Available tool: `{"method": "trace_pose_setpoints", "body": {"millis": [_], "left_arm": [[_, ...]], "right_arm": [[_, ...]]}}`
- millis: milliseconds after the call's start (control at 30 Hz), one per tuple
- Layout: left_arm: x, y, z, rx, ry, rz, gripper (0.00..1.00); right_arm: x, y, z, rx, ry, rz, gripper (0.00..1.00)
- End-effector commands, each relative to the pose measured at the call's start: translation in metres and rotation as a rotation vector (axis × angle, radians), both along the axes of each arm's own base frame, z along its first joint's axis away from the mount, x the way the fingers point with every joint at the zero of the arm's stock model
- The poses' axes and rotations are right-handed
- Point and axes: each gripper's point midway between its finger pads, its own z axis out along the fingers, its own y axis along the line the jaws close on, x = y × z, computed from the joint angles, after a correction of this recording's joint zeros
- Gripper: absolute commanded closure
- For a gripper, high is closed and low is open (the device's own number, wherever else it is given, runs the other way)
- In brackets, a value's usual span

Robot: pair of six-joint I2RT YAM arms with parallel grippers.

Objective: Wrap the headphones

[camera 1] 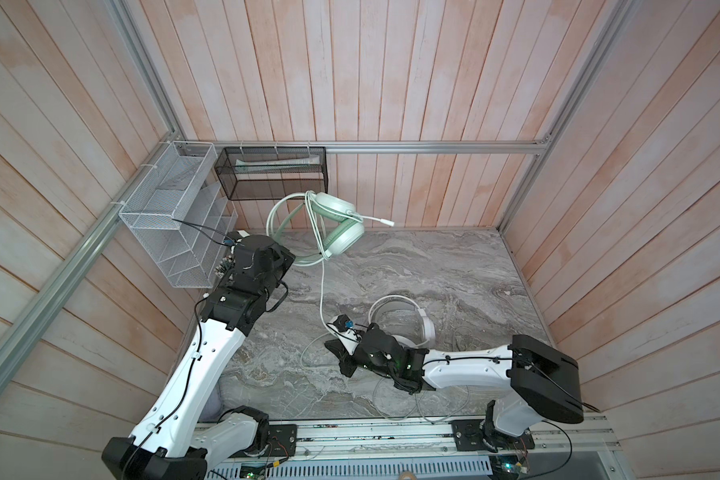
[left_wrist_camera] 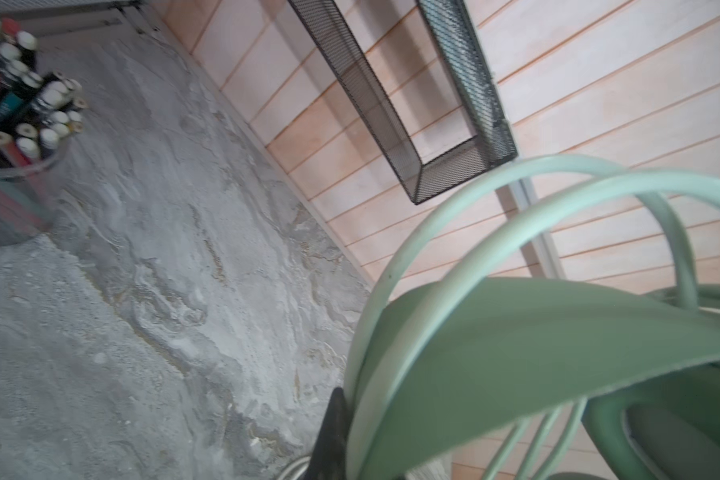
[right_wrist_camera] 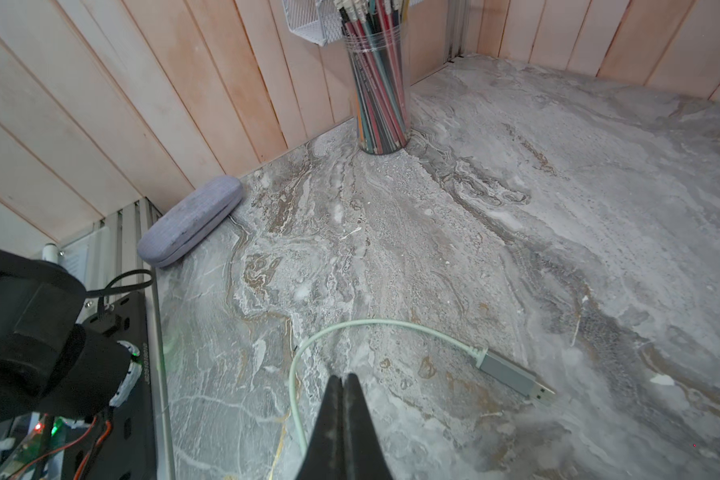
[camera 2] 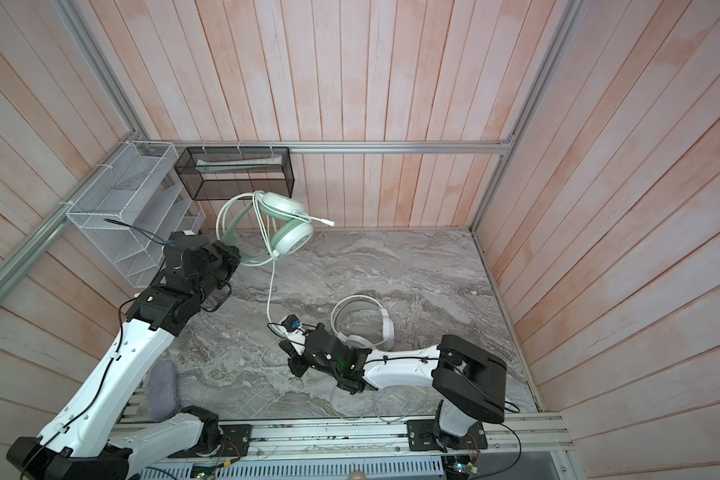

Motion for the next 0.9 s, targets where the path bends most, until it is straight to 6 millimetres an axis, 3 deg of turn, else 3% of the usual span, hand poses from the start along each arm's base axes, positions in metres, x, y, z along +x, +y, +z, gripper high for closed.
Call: {"method": "trace_pose_setpoints", "body": {"millis": [0, 100, 267, 333, 433, 500, 667, 867], "left_arm": [[0.011, 0.015, 0.004, 0.072, -0.028, 0.075, 1.0], [0.017, 0.022, -0.022, 0.188, 0.023, 0.093, 1.0], [0.007, 0.028, -0.08, 0.437, 0.062, 0.083, 1.0], [-0.003, 0.022, -0.091, 0.504, 0.065, 0.073, 1.0], [-0.016, -0.002, -0.084, 0.662, 0.005, 0.021, 1.0], [-0.026, -0.007, -0.088, 0.753, 0.007, 0.002, 1.0], [-0.051, 0.002, -0.08, 0.848, -0.103, -0.046, 1.0], [-0.072, 0.014, -0.061, 0.961, -0.2, -0.084, 1.0]], "right_arm": [[-0.014, -0.002, 0.011, -0.146, -0.087, 0.019, 1.0], [-0.036, -0.004, 0.034, -0.25, -0.194, 0.068, 1.0], [-0.042, -0.027, 0.101, -0.333, -0.302, 0.096, 1.0], [-0.043, -0.036, 0.13, -0.345, -0.327, 0.104, 1.0], [-0.04, -0.051, 0.159, -0.365, -0.371, 0.095, 1.0], [-0.038, -0.061, 0.173, -0.38, -0.402, 0.087, 1.0], [-0.034, -0.091, 0.205, -0.386, -0.43, 0.046, 1.0], [-0.054, -0.103, 0.222, -0.316, -0.371, 0.127, 1.0]]}}
